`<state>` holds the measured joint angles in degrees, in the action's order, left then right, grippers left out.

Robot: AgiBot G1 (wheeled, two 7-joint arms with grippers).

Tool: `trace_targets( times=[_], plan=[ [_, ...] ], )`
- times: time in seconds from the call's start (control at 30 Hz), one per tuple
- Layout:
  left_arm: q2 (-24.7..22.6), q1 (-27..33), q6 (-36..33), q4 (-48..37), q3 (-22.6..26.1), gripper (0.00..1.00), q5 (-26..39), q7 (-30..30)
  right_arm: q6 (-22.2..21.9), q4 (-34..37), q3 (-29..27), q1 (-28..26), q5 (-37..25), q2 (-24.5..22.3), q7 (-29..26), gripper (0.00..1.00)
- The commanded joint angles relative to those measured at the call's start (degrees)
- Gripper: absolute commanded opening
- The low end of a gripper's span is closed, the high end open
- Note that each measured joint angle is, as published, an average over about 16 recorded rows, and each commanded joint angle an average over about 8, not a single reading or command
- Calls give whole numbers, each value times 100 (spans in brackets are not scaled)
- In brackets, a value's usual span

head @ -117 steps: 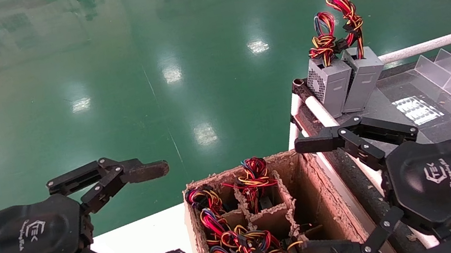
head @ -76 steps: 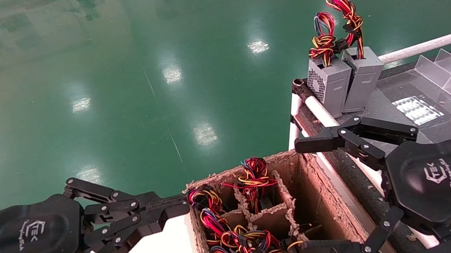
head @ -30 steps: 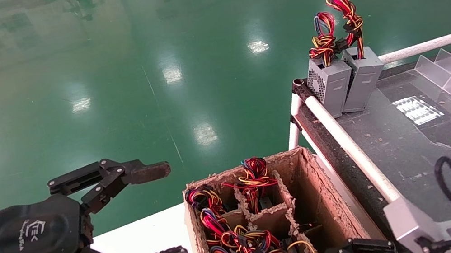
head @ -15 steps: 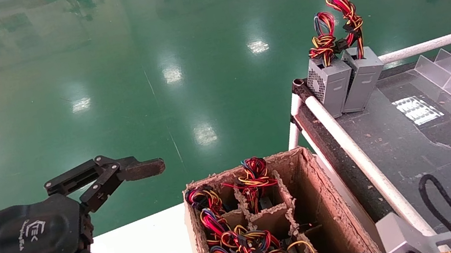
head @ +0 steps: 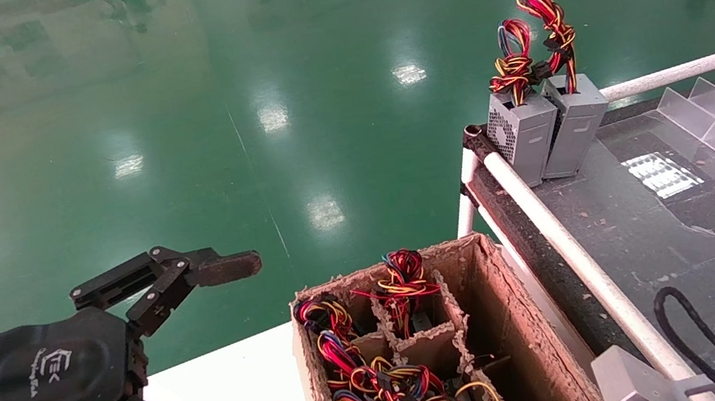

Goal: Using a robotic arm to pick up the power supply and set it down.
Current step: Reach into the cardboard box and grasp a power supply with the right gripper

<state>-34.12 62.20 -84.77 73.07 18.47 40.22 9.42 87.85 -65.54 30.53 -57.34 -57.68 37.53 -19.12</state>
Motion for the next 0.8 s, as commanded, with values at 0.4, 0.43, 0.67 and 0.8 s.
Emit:
trace_targets(
  times=[0.4,0.43,0.67,0.8],
  plan=[
    [1,1,1,0,2,100,-1,-1,-101,-30,21,8,-89,-32,48,0],
    [1,1,1,0,2,100,-2,-1,-107,-31,21,10,-93,-33,53,0],
    [1,1,1,0,4,100,-2,-2,-155,-45,-8,39,-70,-51,113,0],
    [2,1,2,0,4,100,-3,-2,-178,-89,-71,64,17,-89,178,0]
  ],
)
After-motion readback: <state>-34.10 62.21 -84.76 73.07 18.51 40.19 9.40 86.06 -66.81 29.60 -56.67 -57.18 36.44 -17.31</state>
